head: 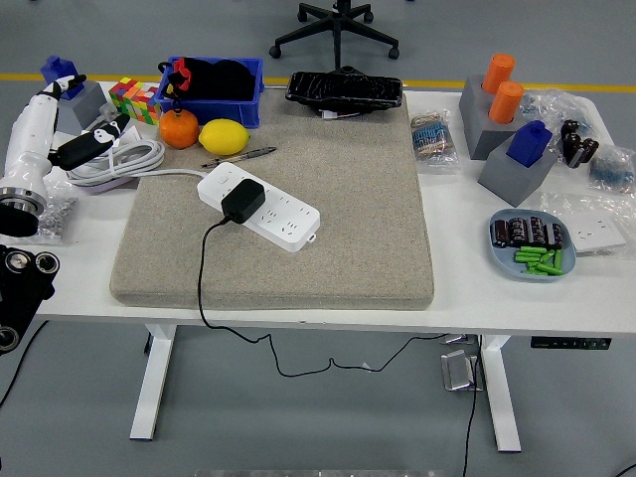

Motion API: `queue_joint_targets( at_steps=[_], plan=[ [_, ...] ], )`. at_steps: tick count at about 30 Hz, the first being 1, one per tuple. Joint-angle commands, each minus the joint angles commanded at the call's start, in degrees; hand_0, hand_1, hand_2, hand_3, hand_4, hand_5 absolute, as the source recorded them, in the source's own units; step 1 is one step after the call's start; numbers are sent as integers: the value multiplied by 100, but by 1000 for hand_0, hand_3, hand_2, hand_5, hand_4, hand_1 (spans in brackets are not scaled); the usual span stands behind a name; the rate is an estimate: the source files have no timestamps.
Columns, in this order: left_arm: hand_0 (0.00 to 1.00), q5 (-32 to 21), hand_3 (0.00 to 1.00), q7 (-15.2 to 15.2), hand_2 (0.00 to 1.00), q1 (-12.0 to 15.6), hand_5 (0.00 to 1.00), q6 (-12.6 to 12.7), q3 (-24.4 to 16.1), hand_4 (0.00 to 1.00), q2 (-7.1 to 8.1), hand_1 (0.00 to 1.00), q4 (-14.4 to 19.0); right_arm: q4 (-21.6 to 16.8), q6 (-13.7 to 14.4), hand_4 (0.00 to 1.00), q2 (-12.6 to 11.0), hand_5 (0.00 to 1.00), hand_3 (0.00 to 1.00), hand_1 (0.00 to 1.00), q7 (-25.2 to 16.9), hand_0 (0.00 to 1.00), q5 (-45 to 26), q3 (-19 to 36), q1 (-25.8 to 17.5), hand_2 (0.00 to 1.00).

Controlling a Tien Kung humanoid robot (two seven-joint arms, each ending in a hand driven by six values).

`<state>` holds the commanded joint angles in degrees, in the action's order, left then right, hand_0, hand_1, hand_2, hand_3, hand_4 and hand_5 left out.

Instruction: Press the white button,pick up the black plug,place it near the board,insert it into the board

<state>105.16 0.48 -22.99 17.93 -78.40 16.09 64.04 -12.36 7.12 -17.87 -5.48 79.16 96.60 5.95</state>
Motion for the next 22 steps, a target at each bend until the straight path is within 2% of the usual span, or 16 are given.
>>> queue_joint_targets(
  at_steps=[22],
  plan=[
    [996,-62,878,0,905,14,587,-6,-7,876,-14,951,34,1,-10,616,1,290,566,579,18,661,8,-4,19,574]
  ],
)
